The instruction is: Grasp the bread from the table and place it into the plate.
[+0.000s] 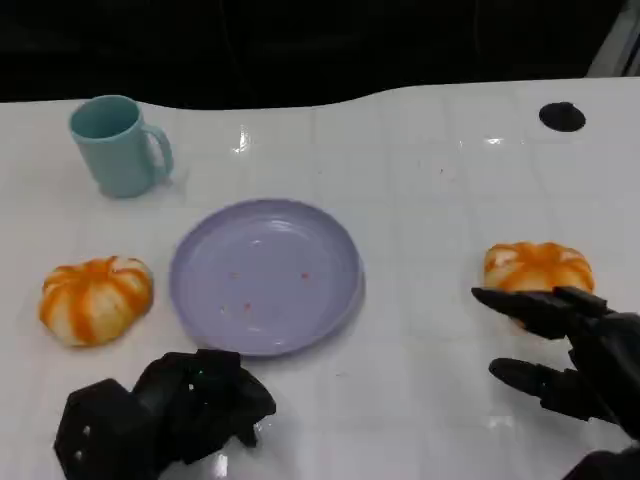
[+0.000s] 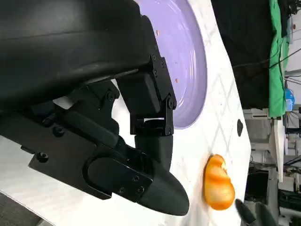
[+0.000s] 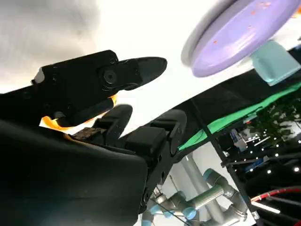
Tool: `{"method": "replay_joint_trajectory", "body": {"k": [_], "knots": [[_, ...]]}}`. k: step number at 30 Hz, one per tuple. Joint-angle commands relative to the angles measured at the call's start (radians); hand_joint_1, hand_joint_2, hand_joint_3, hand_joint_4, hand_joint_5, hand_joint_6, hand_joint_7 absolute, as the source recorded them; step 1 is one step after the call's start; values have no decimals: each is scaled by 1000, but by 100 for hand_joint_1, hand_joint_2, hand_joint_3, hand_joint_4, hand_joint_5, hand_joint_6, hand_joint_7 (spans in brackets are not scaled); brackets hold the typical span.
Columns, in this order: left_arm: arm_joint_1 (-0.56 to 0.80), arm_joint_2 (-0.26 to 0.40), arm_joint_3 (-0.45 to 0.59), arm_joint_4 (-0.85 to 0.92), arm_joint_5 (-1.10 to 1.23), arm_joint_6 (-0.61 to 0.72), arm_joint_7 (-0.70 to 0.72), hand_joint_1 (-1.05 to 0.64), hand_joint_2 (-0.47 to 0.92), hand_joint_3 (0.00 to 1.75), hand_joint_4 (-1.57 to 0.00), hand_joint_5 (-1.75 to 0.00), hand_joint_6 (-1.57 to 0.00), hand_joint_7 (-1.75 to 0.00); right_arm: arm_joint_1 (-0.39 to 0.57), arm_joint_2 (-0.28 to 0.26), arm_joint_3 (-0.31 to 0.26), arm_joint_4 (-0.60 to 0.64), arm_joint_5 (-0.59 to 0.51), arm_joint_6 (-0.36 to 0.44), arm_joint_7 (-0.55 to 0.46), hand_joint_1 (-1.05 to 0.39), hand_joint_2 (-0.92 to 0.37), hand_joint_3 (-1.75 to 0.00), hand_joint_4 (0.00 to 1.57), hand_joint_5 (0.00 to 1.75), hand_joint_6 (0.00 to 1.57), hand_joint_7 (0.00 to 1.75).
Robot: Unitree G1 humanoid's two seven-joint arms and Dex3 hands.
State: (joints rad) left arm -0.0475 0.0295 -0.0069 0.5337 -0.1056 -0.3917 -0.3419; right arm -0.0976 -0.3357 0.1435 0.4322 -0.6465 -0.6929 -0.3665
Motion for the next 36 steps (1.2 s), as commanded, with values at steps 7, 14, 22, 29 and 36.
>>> {"method": "replay_joint_trajectory", "body": {"k": [7,14,22,29,36], "knots": [[14,10,6,4,-6,5,-7,-105,86,0,-88,-151,-128,-77,-25,-73,18,-156,-125,274,94,-65,-92,-9,12,9,24,0],[23,7,4,-16,-2,17,3,-105,86,0,-87,-151,-128,-78,-80,-98,57,-181,-178,438,202,-66,-92,-9,2,4,15,0],[24,3,3,-17,4,16,8,-105,86,0,-86,-151,-128,-78,-176,-92,127,-139,-206,556,283,-60,-91,-4,5,7,19,2],[28,0,5,-23,-2,14,5,-105,86,0,-86,-152,-127,-79,-251,-71,188,-71,-214,622,294,-49,-85,0,13,13,28,4],[37,-1,3,-37,1,20,6,-105,86,0,-86,-152,-128,-79,-294,-66,231,-18,-210,670,309,-42,-83,0,16,14,33,3]]}}
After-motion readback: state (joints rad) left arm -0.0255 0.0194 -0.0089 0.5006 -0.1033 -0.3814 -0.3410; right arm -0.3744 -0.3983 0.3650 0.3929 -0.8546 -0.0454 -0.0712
